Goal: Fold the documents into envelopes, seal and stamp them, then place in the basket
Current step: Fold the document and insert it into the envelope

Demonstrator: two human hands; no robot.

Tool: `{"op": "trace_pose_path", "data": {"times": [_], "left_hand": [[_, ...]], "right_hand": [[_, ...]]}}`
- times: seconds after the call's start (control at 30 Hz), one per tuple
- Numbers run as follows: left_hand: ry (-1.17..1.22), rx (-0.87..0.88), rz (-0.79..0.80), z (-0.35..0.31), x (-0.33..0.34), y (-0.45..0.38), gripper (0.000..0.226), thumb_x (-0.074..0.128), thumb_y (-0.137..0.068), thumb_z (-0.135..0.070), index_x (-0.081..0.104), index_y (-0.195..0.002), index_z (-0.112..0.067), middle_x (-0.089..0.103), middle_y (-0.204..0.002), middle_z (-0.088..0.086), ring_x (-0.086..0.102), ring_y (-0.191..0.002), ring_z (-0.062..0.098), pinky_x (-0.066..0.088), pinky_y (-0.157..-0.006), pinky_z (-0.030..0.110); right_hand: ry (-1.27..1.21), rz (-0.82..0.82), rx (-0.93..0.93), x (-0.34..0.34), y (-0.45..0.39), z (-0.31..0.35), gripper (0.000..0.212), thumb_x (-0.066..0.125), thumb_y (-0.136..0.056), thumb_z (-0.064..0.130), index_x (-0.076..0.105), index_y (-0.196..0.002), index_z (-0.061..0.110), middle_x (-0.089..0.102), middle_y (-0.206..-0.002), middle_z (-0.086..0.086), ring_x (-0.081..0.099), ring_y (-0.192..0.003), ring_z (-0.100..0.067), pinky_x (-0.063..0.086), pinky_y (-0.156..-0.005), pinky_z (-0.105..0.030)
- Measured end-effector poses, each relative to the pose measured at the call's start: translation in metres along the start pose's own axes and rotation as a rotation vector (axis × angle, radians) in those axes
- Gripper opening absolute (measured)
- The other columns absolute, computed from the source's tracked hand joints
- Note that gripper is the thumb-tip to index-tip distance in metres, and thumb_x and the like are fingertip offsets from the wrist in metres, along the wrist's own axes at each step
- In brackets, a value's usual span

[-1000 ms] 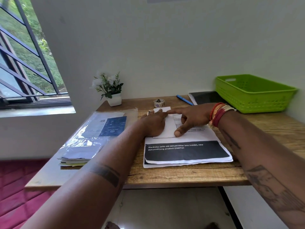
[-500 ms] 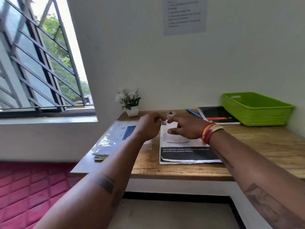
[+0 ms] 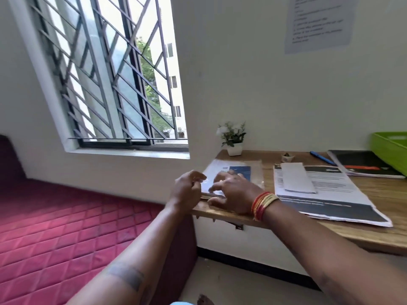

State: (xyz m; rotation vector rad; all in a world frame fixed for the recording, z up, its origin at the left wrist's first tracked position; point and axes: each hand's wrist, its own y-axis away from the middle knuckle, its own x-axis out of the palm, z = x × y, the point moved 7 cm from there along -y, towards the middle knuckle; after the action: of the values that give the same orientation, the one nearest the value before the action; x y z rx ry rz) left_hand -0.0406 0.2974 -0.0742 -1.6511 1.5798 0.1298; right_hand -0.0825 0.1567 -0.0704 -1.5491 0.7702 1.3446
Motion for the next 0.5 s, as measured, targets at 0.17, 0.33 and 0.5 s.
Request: {"op": "trace_pose_path", "data": {"times": [0.17,0.33,0.5], "left_hand": [[0.065,-0.02,-0.017,0.003,0.004,0.0,0.036,0.048,-0.084,-0.005,0.074,-0.101,-0.024,0.074,-0.098,-0.011,0.066,-0.096,0.006,0.046,-0.083,0.012],[0.127,0.041,-0.064,-0.001,0.004,0.001,0.036,0.045,-0.081,-0.024,0.072,-0.104,-0.023,0.073,-0.101,-0.009,0.066,-0.096,0.009,0.048,-0.085,0.023],[0.203,0.067,-0.177,-0.003,-0.002,0.001,0.049,0.043,-0.094,-0.05,0.055,-0.133,-0.025,0.062,-0.125,0.0,0.062,-0.113,0.019,0.048,-0.094,0.035]], "right_hand": [[-0.063,-0.18,0.011,-0.01,-0.002,0.009,0.027,0.055,-0.096,0.041,0.074,-0.105,0.024,0.066,-0.106,0.0,0.062,-0.101,-0.021,0.053,-0.087,-0.042],[-0.288,-0.245,0.165,-0.017,-0.007,-0.006,0.021,0.075,-0.084,0.042,0.06,-0.083,0.027,0.064,-0.089,0.006,0.061,-0.084,-0.014,0.051,-0.075,-0.032],[-0.538,-0.403,0.266,-0.039,-0.006,-0.022,0.027,0.073,-0.086,0.047,0.059,-0.083,0.024,0.064,-0.074,0.008,0.06,-0.067,-0.01,0.044,-0.057,-0.025]]}}
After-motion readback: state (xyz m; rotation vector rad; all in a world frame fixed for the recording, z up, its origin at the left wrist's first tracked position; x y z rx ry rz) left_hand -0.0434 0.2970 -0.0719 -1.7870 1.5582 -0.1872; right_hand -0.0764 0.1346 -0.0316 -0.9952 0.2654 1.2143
